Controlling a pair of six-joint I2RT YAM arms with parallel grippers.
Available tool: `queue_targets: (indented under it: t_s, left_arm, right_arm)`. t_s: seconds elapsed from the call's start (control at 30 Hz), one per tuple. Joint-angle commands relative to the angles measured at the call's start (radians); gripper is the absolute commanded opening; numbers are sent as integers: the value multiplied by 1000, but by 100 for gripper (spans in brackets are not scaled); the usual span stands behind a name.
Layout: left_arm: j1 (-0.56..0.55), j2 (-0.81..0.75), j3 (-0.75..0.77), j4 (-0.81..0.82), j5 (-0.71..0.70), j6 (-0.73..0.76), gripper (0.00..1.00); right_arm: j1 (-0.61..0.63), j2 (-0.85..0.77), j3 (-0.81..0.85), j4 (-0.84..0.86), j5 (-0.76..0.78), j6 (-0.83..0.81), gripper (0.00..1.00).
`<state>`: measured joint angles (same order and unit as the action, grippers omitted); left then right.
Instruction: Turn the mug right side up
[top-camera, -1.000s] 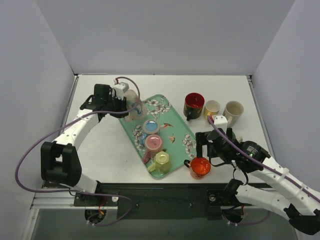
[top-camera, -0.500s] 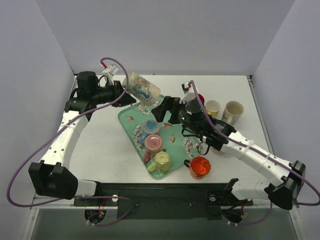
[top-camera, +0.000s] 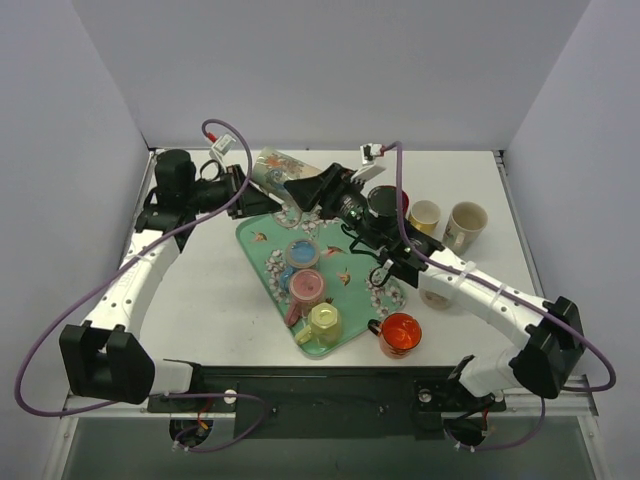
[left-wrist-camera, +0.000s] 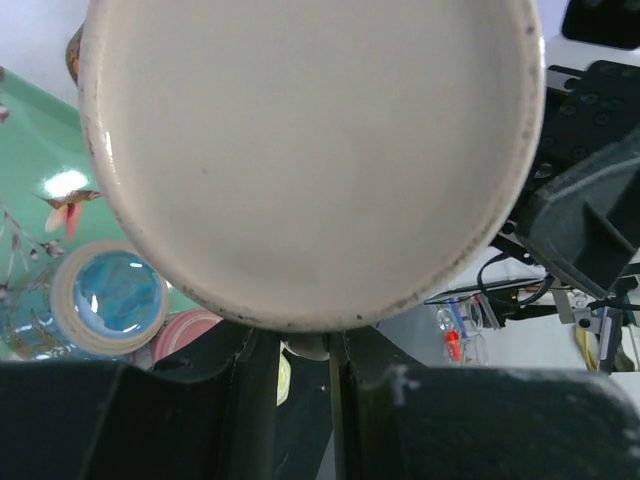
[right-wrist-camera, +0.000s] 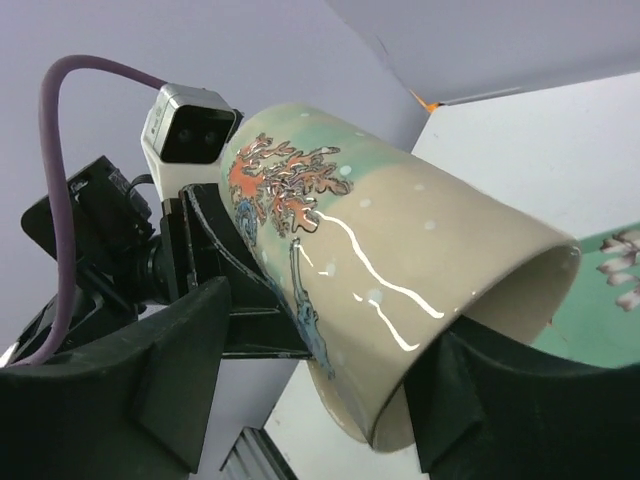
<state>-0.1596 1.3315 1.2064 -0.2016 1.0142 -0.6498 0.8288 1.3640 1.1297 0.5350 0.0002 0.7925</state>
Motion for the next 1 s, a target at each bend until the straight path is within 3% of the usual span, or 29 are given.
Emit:
queue_targets:
  t_s: [0.0,0.03,0.07,0.1,0.17,0.2,0.27,0.33,0.57,0.73,0.97]
  left_arm:
    - [-20,-55,1,229,126,-57,0]
    - [-17,-57,2,222,127,-33,0]
    - [-11,-57,10,205,121,-5,0]
    - [-2,-55,18,127,113,53,0]
    - [46,-54,48,-23,68,227,27]
    - [66,-52,79,-147,2,283,52]
    - [117,-57,114,-285,-136,445,73]
    - [198,-69,134,-358,-253,536,83]
    - [527,-69,182,-400,-603,677,87]
    - [611,-42,183,-363,-681,740,89]
    - [620,-34,154,-355,-668,768,92]
  right_arm:
    - [3,53,88,221,-98,22,37]
    - [3,67,105,206,-104,25,26]
    - [0,73,120,191,-105,22,7]
    - [1,79,128,154,-106,5,0]
    - [0,86,159,59,-100,-62,0]
    - [3,93,197,4,-97,-100,0]
    - [9,121,278,-157,-94,-226,0]
    - [18,161,371,-323,-108,-350,0]
    - [159,398,792,-973,-207,-910,0]
    - [320,662,1154,-1349,-250,-1260,0]
    - [412,843,1203,-1435,-186,-1434,0]
